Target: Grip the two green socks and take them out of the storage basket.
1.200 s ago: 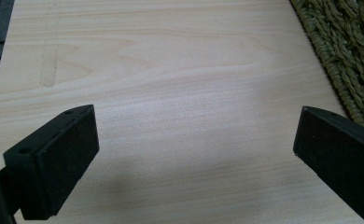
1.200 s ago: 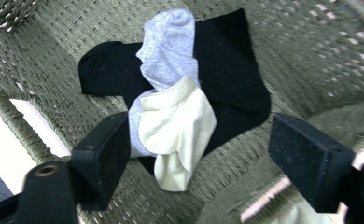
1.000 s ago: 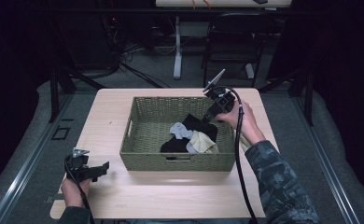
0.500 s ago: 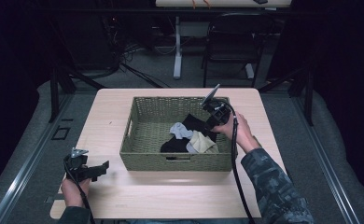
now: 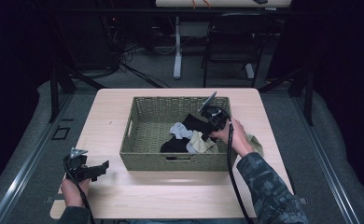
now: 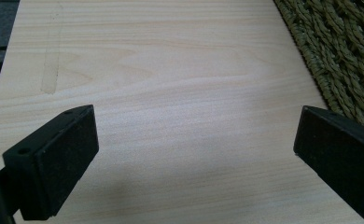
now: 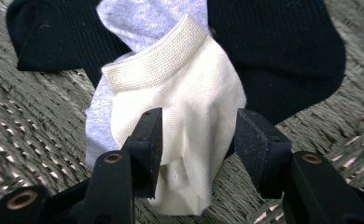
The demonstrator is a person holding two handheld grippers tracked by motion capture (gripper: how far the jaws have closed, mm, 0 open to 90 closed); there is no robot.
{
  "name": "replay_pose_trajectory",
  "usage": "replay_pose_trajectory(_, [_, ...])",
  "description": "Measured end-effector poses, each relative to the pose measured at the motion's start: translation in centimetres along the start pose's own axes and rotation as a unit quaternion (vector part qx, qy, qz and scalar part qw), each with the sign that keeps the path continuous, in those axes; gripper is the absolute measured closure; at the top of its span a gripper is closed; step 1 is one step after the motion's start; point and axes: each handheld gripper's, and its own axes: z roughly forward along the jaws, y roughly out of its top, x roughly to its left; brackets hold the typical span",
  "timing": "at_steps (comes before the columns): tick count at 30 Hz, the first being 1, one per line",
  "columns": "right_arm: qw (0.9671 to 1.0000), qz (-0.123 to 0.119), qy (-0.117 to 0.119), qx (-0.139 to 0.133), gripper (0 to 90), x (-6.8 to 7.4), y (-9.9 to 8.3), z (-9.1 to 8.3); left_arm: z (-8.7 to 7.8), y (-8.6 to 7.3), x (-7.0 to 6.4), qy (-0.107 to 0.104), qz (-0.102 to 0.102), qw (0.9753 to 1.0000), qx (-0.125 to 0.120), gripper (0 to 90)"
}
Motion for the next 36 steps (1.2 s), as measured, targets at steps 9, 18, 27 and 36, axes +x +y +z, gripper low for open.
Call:
replay_pose_trajectory(9, [0.9991, -0.011, -0.001, 0.041, 76.5, 0.1, 0.3, 0.7, 0.1, 0.0, 0.0, -0.001, 0.000, 1.0000, 0.003, 0.0])
replay_pose_trajectory(18, [0.9987, -0.019, 0.011, 0.045, 86.8, 0.1, 0.2, -0.6, 0.0, 0.0, 0.0, -0.001, 0.001, 1.0000, 0.003, 0.0])
replay_pose_trajectory(27, [0.9992, -0.035, 0.007, 0.020, 86.8, 0.8, 0.6, -4.6, 0.0, 0.0, -0.1, -0.002, 0.002, 1.0000, 0.004, 0.0])
replay_pose_trajectory(36, [0.9991, -0.042, 0.003, -0.005, 86.9, 1.6, 1.0, -7.8, 0.1, 0.0, -0.1, 0.000, 0.004, 1.0000, 0.005, 0.0])
